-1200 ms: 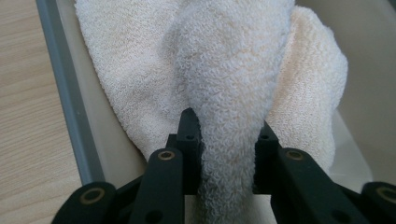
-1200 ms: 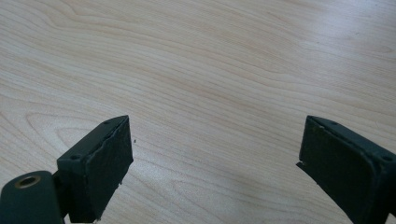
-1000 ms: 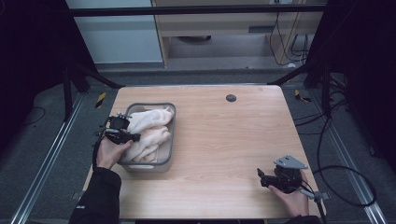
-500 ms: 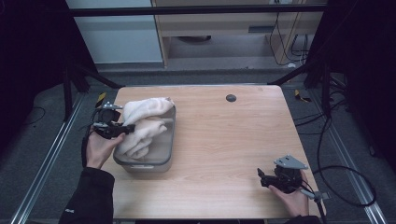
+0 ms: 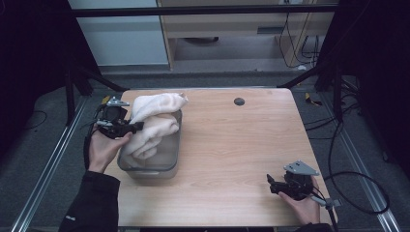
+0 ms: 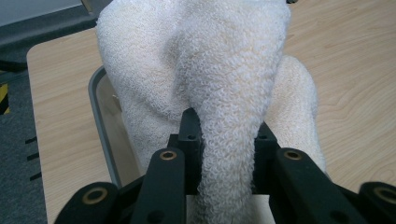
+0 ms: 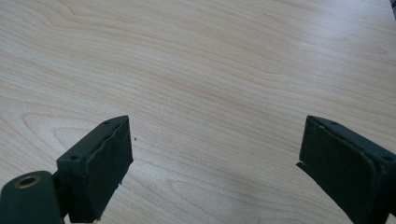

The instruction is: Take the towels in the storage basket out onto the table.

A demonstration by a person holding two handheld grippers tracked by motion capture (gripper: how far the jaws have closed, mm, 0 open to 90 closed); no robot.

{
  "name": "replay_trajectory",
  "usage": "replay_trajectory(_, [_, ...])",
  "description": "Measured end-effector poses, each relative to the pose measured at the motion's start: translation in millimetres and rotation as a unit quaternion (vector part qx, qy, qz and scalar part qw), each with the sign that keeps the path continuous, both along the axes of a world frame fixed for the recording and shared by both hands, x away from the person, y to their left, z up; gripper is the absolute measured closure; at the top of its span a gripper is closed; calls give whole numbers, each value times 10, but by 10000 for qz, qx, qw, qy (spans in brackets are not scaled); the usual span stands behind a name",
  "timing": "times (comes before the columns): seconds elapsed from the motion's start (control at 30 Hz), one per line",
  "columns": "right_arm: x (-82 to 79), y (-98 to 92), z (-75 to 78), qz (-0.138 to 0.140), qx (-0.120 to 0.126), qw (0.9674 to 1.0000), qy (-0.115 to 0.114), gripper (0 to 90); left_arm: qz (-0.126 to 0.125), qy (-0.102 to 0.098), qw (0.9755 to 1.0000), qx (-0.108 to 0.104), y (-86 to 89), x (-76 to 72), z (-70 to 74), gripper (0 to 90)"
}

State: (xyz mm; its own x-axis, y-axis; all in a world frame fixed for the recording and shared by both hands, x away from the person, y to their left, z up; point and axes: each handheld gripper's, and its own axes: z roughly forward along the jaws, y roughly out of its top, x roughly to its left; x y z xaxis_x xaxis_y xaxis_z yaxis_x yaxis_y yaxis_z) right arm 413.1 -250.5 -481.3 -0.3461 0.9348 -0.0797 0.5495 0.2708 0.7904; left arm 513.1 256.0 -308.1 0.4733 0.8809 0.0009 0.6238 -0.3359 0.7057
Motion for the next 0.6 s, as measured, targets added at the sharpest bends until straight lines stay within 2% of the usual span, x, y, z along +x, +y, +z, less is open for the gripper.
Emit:
replay_trajectory(0.3, [0,-2,0,1,-7,10000,-18,94,-90,28,9999,53,-33,3,86,725])
replay_trajectory(0.6, [3,-4,-2,15,-16,10000,-21,94,-183,-19,9998,87,-83,-25,299,725])
